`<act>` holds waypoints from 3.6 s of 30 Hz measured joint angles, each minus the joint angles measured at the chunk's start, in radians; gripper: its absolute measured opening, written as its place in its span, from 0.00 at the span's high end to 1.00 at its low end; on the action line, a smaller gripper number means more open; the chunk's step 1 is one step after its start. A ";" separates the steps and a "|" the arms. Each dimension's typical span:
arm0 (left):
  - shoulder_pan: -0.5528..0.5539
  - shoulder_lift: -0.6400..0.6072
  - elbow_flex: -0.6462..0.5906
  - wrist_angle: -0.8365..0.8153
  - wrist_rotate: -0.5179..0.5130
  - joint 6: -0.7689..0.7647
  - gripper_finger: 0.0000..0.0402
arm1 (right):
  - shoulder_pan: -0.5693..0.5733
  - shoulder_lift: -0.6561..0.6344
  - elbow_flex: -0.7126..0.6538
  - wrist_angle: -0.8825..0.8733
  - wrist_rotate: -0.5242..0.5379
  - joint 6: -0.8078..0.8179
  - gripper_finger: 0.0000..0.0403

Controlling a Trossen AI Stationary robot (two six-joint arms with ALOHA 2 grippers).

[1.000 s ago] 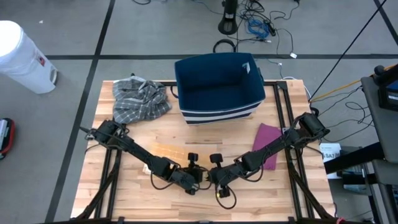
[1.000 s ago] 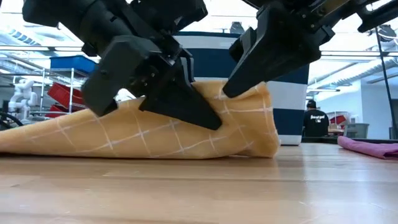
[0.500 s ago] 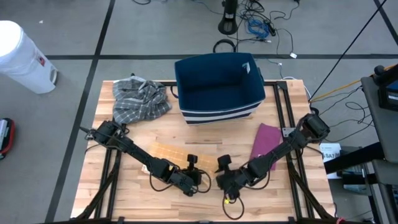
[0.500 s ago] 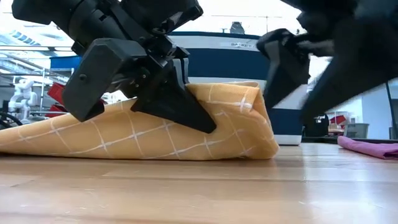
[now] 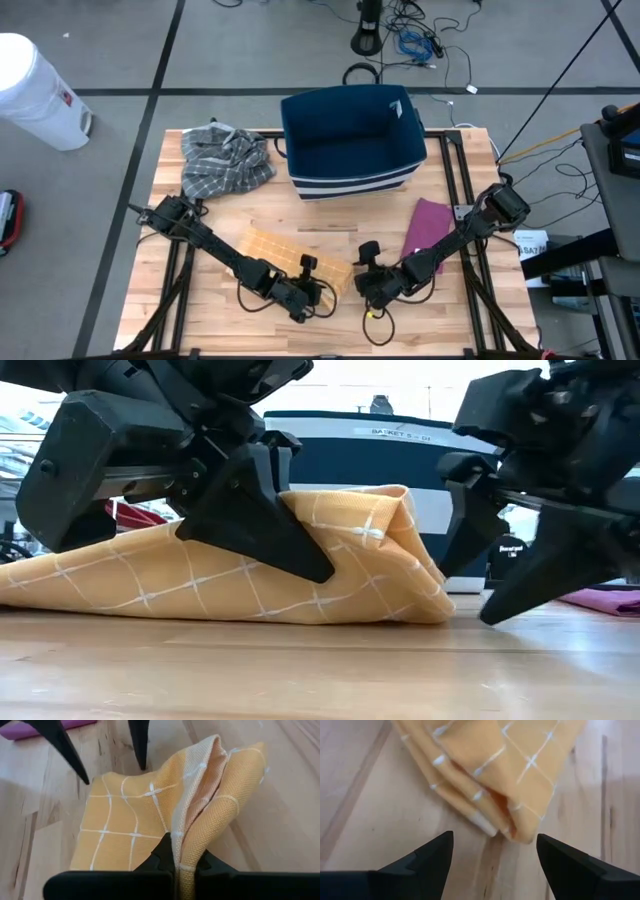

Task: Fold towel
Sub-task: Fold the yellow towel

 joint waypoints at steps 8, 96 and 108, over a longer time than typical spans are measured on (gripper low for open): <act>0.000 0.000 0.000 0.002 0.000 -0.002 0.99 | -0.006 0.000 -0.018 0.062 0.045 -0.084 0.33; -0.206 0.021 -0.037 0.187 0.074 0.260 0.99 | -0.016 -0.140 0.105 0.161 -0.327 -0.105 1.00; -0.191 0.021 -0.036 0.206 0.073 0.295 0.99 | -0.216 -0.114 0.105 0.250 -0.531 -0.257 1.00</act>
